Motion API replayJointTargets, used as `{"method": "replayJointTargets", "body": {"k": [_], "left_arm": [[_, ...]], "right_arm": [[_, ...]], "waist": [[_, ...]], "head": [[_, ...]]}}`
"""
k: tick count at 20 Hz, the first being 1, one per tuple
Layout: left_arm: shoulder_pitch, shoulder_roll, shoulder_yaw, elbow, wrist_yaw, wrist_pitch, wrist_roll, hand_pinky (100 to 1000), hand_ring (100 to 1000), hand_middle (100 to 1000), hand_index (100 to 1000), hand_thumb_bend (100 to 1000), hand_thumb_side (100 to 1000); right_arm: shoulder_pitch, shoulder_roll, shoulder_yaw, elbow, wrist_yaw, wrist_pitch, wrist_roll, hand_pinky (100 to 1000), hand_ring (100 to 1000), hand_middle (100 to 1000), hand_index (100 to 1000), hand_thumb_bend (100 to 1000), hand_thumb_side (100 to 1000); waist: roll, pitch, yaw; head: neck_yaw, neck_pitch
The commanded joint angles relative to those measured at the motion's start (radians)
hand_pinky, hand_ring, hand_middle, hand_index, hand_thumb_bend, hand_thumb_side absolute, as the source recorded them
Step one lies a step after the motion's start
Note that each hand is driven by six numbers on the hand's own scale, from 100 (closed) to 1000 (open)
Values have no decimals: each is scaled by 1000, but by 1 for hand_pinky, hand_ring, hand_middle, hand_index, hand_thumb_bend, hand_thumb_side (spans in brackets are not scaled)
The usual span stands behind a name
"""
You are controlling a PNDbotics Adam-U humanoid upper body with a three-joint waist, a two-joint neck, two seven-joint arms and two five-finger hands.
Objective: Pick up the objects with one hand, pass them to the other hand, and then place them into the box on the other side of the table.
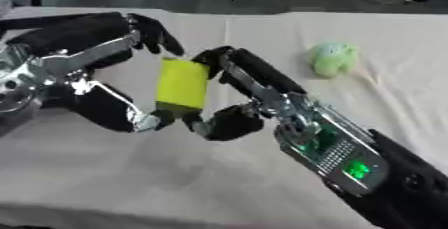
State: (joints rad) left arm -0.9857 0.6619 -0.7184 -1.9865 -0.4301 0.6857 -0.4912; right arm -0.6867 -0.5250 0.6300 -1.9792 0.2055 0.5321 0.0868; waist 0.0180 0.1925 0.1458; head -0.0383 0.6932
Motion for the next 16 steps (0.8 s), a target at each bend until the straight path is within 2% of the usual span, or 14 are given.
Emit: {"method": "replayJointTargets", "body": {"k": [1, 4, 6, 7, 10, 11, 16], "left_arm": [[-11, 3, 10, 6, -11, 21, 0, 812, 765, 732, 720, 323, 204], [-10, 0, 9, 11, -5, 22, 13, 804, 744, 690, 674, 231, 167], [-9, -1, 7, 13, 1, 22, 20, 800, 738, 680, 653, 213, 163], [-9, -1, 6, 15, 2, 23, 22, 801, 743, 702, 692, 252, 197], [-9, -2, 6, 17, -1, 22, 32, 804, 752, 726, 779, 317, 206], [-9, -2, 6, 17, -4, 22, 34, 811, 765, 746, 833, 370, 214], [-8, -3, 3, 22, -23, 17, 27, 833, 795, 777, 906, 522, 269]], "right_arm": [[-15, -6, -12, -21, -6, -5, -9, 738, 770, 659, 618, 211, 100], [-14, -6, -11, -21, -9, -7, -9, 737, 771, 659, 618, 214, 100], [-14, -6, -11, -21, -9, -8, -9, 737, 771, 659, 618, 216, 100], [-13, -6, -11, -21, -9, -9, -8, 737, 771, 659, 618, 217, 100], [-13, -6, -11, -21, -9, -10, -8, 736, 771, 659, 618, 218, 100], [-13, -6, -12, -21, -9, -11, -9, 736, 771, 659, 617, 219, 100], [-13, -6, -11, -21, -8, -13, -7, 734, 771, 658, 616, 225, 100]], "waist": [[15, -3, -1], [15, -4, -1], [15, -4, -1], [14, -4, -1], [15, -3, -1], [15, -3, -1], [15, -2, -2]], "head": [[4, 5], [4, 4], [5, 3], [5, 2], [6, 2], [6, 2], [7, 2]]}}
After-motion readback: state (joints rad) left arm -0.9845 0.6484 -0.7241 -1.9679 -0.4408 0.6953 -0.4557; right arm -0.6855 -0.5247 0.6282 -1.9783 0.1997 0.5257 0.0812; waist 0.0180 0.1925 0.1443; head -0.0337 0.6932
